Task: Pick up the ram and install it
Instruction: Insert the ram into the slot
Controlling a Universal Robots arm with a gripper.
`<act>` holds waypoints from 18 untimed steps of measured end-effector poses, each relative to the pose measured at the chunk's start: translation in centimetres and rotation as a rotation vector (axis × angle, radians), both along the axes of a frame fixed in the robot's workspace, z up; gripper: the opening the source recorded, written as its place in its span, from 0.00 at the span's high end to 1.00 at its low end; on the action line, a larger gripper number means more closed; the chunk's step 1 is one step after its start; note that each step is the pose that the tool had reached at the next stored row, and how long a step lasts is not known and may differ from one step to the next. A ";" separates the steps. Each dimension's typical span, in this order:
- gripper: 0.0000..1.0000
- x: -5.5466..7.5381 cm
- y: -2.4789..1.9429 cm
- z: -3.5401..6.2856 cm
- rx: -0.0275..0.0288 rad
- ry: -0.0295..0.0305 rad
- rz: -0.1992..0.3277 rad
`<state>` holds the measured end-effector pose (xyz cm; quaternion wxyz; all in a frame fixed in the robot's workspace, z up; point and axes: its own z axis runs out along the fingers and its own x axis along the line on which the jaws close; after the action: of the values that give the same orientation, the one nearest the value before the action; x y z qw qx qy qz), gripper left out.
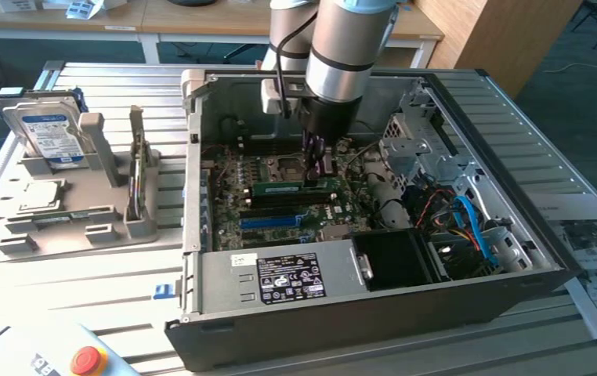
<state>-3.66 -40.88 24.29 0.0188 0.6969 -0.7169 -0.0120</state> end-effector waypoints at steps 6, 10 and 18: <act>0.88 0.0 0.00 -0.01 -0.0001 0.0001 0.024; 0.88 0.0 0.00 -0.02 -0.0001 0.0000 0.026; 0.88 -0.2 0.00 -0.72 -0.0002 0.0000 0.026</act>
<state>-3.82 -40.88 23.56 0.0191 0.7060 -0.7079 -0.0117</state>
